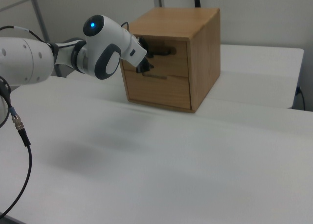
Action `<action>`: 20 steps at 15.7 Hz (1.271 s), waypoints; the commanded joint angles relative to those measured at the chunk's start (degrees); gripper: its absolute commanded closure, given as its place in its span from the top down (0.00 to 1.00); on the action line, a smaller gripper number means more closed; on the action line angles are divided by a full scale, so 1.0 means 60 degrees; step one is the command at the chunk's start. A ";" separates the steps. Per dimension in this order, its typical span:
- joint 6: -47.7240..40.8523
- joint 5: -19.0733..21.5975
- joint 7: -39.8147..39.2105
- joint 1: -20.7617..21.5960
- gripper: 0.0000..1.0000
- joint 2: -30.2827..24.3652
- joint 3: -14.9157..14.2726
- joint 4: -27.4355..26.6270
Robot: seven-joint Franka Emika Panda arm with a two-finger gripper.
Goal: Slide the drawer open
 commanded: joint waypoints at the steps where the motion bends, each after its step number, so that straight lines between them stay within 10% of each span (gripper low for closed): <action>1: 0.0003 0.0519 -0.0360 -0.0018 0.65 -0.0634 -0.0068 0.0182; 4: 0.0003 0.0535 -0.0681 -0.0033 0.80 -0.0707 -0.0068 0.0109; 20: -0.0556 0.1751 -0.1724 -0.0004 0.68 -0.0885 -0.0039 0.0211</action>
